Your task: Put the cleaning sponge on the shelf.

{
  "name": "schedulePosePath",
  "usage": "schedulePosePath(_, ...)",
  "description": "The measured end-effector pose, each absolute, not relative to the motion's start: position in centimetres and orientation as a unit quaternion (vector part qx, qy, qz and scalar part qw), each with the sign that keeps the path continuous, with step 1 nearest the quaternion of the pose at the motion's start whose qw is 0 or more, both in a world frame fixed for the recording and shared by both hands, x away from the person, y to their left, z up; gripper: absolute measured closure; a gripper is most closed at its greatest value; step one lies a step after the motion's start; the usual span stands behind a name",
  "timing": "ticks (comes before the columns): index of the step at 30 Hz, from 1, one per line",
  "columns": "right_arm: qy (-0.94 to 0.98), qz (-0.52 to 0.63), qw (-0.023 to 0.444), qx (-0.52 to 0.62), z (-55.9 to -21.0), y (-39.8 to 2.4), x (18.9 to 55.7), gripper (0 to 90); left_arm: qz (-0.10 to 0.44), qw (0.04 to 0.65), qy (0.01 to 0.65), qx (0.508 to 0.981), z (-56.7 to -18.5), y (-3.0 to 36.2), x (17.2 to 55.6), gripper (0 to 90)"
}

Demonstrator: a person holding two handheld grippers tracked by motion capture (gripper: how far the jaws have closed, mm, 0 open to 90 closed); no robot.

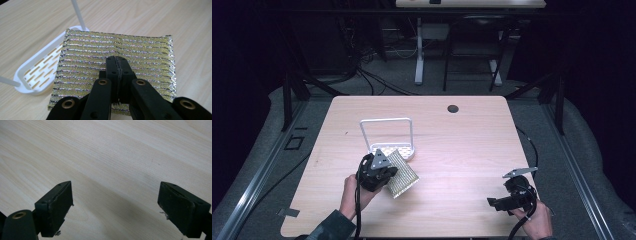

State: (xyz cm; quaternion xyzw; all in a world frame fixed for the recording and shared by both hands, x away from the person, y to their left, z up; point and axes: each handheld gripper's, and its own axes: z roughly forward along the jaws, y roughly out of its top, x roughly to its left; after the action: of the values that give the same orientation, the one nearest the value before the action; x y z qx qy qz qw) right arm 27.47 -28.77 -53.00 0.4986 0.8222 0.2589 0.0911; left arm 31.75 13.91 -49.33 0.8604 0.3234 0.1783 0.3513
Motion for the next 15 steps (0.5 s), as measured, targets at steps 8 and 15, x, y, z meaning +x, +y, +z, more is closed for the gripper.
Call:
schedulePosePath(8,0.821,0.260,0.093,0.500,-53.1,-28.7,27.6,12.4,0.187,0.349,0.349,0.849,-49.6,14.3,33.3,89.8)
schedulePosePath(15,0.822,0.258,0.093,0.499,-53.0,-28.7,27.5,12.6,0.198,0.344,0.393,0.829,-50.1,14.0,34.9,89.8)
